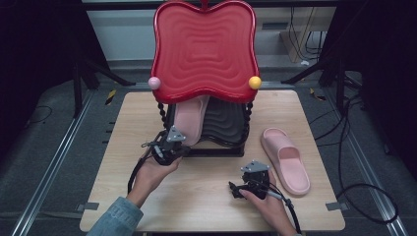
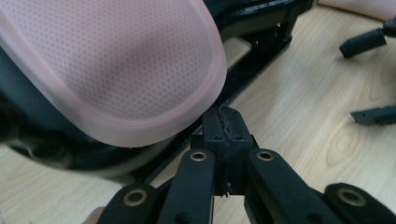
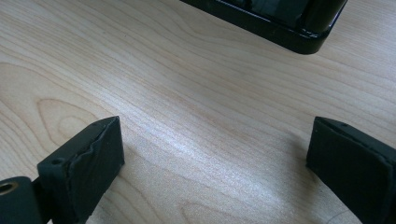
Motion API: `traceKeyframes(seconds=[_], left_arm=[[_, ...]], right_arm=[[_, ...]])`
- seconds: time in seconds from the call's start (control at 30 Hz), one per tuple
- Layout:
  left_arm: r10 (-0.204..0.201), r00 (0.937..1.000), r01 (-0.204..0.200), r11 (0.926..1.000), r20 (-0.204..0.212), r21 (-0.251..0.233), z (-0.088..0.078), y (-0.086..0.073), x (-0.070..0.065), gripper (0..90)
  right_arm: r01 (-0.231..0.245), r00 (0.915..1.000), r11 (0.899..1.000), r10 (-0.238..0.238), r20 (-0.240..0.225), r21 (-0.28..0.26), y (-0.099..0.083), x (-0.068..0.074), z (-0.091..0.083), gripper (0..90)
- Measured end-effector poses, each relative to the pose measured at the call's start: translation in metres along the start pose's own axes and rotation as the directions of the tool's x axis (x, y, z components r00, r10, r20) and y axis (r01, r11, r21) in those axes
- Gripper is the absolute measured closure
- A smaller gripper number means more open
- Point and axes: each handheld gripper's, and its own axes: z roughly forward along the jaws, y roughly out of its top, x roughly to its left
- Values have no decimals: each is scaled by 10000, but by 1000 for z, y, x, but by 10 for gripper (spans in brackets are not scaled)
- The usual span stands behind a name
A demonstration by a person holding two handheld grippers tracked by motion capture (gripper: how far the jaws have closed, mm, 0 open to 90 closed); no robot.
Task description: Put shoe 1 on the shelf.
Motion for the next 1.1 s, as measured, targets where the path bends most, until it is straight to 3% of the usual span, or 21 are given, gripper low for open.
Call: traceKeyframes(seconds=[0.47,0.73,0.9,0.97,1.1], left_arm=[[-204,9998,204,9998,78,33,6,7,3,900],[-244,9995,247,9996,203,-166,3,5,-3,893],[-289,9991,298,9991,302,-308,-3,-4,-7,864],[-494,9981,506,9982,376,-333,-8,-16,-7,855],[-774,9965,784,9964,324,-317,-16,-35,-5,837]], right_arm=[[-13,10000,10000,13,-5,5,0,0,0,43],[-15,10000,10000,15,-5,11,0,0,0,43],[0,10000,9999,0,9,121,0,1,-4,97],[323,9992,9991,-329,210,275,-2,2,-13,169],[262,9995,9996,-264,161,135,-4,-4,-28,227]])
